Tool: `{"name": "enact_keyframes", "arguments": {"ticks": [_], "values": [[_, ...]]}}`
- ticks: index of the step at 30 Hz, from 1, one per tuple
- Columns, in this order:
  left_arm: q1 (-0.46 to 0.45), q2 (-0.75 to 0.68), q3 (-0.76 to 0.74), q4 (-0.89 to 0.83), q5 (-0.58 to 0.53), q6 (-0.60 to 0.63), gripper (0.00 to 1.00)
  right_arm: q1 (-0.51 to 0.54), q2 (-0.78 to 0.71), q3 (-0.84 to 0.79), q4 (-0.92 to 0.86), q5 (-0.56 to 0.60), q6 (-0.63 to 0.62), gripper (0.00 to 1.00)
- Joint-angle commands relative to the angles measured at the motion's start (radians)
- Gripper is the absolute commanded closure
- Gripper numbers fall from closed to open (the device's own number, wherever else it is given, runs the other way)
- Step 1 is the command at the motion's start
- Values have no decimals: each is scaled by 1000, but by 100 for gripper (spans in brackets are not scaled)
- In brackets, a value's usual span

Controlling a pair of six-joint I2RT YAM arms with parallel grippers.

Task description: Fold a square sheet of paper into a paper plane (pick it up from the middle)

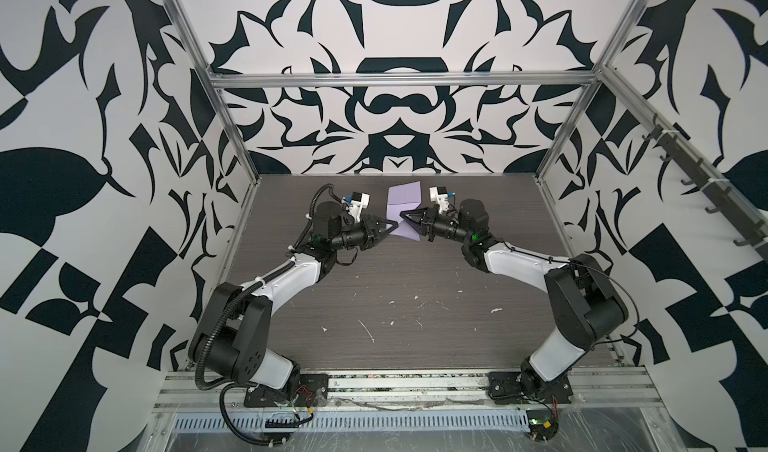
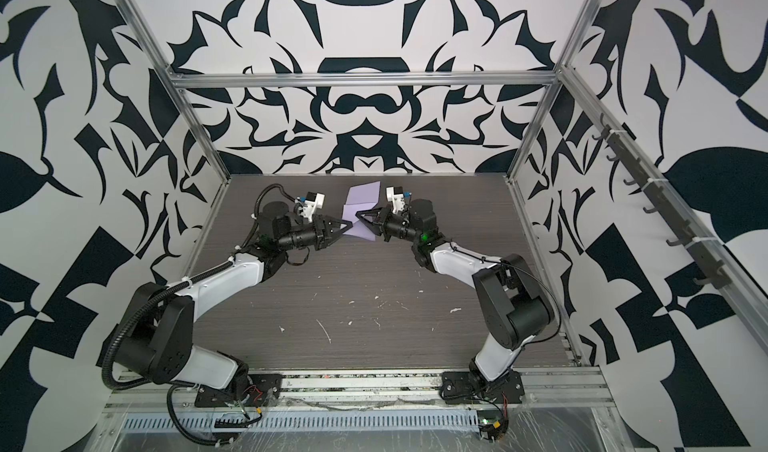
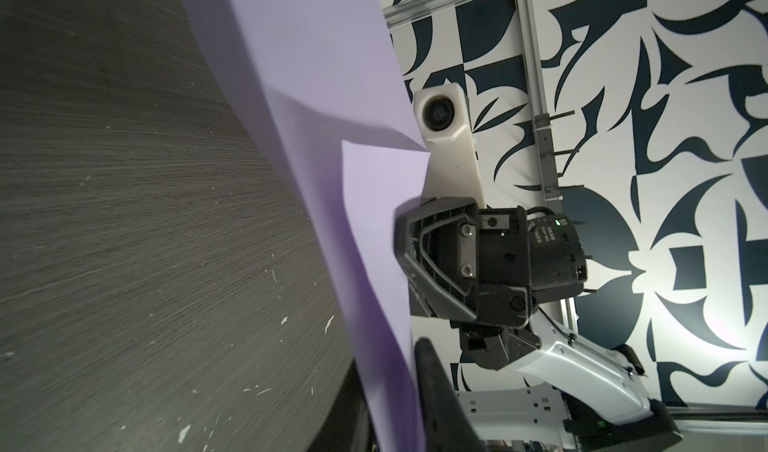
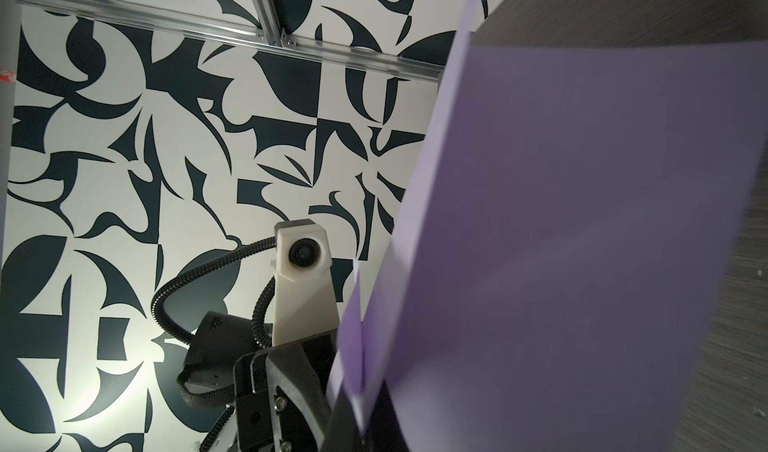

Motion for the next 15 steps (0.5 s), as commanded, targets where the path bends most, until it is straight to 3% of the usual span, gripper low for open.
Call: {"name": "enact_keyframes", "arguments": {"ticks": [1, 7, 12, 15], "values": [[-2, 9, 22, -7, -11, 11, 83, -3, -31, 41, 26, -18, 4, 100], [0, -2, 32, -85, -44, 44, 95, -5, -32, 31, 22, -22, -9, 97], [3, -31, 70, -305, -101, 164, 100, -36, -78, -5, -103, 17, -115, 66], [10, -51, 136, -579, -189, 313, 100, -70, -135, -17, -283, 72, -253, 47]]}}
